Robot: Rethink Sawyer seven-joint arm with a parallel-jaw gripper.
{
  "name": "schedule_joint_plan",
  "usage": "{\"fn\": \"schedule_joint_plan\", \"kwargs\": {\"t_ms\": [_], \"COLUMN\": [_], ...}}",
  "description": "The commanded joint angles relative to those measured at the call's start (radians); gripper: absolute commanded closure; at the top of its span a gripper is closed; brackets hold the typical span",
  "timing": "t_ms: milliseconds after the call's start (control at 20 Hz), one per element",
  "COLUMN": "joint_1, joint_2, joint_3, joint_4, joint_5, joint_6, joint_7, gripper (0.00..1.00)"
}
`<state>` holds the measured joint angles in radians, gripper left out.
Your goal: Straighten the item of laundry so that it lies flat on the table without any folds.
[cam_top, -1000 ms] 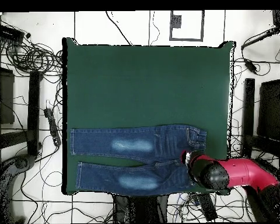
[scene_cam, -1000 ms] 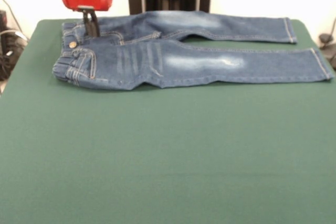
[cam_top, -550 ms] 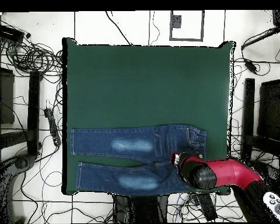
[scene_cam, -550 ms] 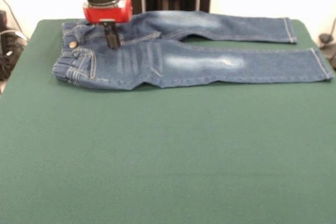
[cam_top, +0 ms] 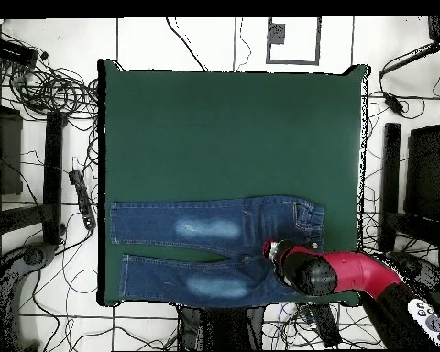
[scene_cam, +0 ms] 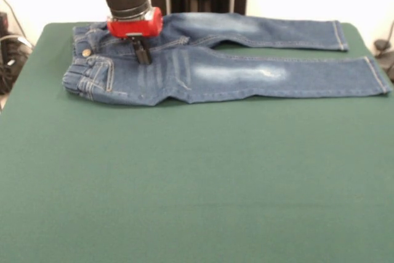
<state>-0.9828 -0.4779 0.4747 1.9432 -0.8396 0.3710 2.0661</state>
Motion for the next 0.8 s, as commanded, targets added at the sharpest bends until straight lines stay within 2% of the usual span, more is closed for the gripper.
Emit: {"fn": "schedule_joint_plan", "kwargs": {"t_ms": [50, 150, 300, 450, 600, 800], "joint_1": [0.007, -0.004, -0.044, -0.059, -0.076, -0.114], "joint_2": [0.082, 0.087, 0.103, 0.071, 0.028, 0.036], "joint_3": [0.029, 0.038, 0.087, 0.117, 0.143, 0.179], "joint_4": [-0.144, -0.162, -0.202, -0.221, -0.218, -0.229], "joint_5": [-0.036, -0.053, -0.035, -0.029, -0.031, -0.032], "joint_6": [0.094, 0.092, 0.159, 0.223, 0.256, 0.295], "joint_7": [-0.174, -0.202, -0.302, -0.367, -0.390, -0.435], "gripper": [1.00, 1.00, 1.00, 1.00, 1.00, 1.00]}}
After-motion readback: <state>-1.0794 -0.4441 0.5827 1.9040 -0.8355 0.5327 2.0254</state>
